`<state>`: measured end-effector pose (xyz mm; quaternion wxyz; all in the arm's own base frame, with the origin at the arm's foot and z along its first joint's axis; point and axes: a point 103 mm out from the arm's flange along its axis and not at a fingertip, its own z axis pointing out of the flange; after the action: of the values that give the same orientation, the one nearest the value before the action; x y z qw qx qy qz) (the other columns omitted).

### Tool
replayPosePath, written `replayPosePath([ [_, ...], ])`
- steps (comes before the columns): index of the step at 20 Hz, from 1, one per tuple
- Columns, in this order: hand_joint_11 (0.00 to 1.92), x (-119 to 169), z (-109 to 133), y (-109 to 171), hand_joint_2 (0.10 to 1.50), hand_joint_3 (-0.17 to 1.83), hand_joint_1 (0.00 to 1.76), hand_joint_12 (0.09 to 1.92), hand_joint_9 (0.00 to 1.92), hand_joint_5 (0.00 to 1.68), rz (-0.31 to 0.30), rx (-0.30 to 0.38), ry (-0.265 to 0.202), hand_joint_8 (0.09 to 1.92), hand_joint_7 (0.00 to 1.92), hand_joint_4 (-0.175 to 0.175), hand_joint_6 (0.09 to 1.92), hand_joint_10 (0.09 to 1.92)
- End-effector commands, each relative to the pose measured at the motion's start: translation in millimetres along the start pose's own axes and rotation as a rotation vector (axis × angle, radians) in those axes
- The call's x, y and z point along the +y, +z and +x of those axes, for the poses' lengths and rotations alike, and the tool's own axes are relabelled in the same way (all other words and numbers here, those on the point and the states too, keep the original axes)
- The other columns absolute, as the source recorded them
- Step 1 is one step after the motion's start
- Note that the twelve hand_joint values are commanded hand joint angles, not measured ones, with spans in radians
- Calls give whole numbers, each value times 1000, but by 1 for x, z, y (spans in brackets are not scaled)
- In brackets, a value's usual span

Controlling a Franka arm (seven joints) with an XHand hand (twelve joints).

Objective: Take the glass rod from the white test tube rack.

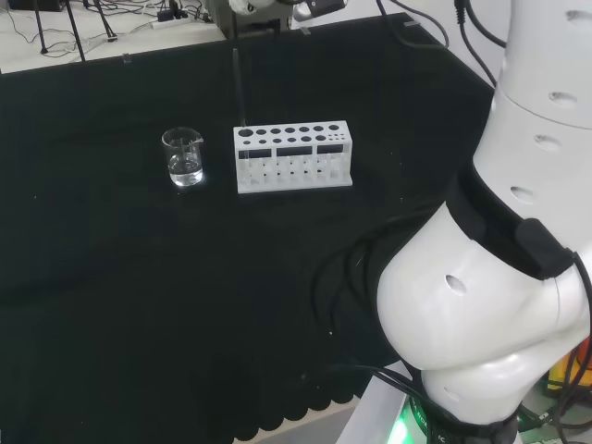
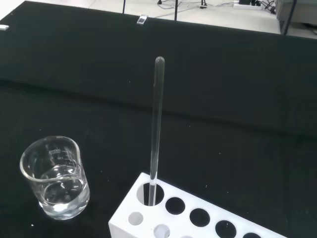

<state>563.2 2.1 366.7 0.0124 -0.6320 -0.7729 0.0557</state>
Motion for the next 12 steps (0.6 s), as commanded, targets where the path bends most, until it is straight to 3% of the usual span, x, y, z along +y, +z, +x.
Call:
replayPosePath([
  [1, 53, 22, 2, 21, 1226, -175, 574, 1406, 494, 376, 7, -8, -36, 879, 380, -112, 87, 865],
  [6, 84, 38, 2, 39, 1232, -175, 562, 1401, 548, 470, 23, 16, -39, 882, 443, -122, 145, 859],
  [9, 107, 45, 1, 46, 1235, -175, 559, 1389, 575, 431, 35, 25, -46, 871, 481, -129, 602, 843],
  [12, 126, 49, 0, 52, 1237, -175, 555, 1391, 590, 380, 51, 40, -48, 880, 502, -131, 817, 849],
])
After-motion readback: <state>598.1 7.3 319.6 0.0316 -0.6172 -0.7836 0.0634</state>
